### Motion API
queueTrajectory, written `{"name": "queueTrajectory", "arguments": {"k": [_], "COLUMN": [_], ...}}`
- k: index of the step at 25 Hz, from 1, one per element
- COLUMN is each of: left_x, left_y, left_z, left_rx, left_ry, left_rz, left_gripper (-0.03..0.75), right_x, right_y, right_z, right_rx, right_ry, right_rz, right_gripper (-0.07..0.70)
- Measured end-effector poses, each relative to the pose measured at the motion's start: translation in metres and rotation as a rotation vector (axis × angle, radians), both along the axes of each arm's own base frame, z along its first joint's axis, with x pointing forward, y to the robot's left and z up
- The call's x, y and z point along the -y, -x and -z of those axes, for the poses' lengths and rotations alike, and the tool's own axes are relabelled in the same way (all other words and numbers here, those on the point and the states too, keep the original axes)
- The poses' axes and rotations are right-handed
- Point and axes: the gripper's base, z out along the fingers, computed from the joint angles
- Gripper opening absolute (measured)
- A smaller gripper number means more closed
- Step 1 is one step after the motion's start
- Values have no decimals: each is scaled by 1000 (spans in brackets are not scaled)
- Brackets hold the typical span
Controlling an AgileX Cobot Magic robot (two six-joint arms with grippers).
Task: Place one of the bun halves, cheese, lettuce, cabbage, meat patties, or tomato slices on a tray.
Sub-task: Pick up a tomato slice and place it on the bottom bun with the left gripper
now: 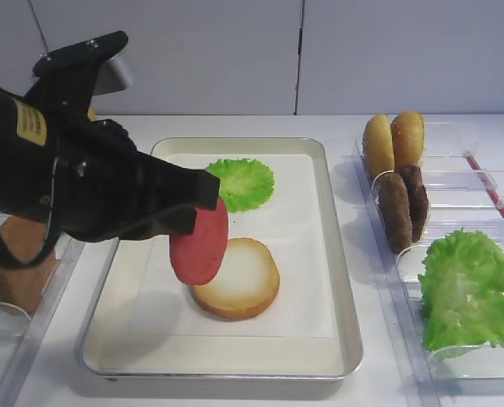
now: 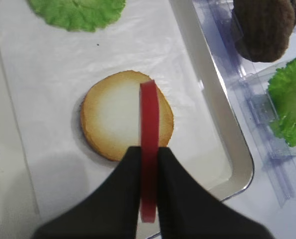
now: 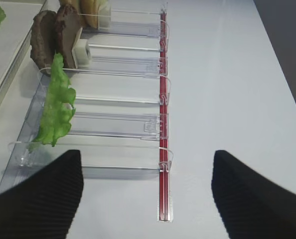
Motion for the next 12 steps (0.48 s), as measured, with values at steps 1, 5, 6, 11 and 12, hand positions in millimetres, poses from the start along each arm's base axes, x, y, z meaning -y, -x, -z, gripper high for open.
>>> {"name": "queueTrajectory", "arguments": {"k": [1,5,6,11,12], "left_x": [-1,-7,-10,-29,-34], "left_y": [-1,-6,-8,-31,-36], "left_z": [-1,-5,-8,-7,-3], "left_rx": [-18,-20,-16,-98,-138], "left_ry": [28,126,175,377,406], "left_rz": [18,174,205,212,196], "left_gripper": [59,59,59,59,59], "right_x": [0,0,0,0,0], "right_y": [0,0,0,0,0], "right_z": [0,0,0,0,0], "right_rx": [0,0,0,0,0], "right_ry": [0,0,0,0,0], "right_rz": [0,0,0,0,0], "right_gripper": [551,551,551,551,551]}}
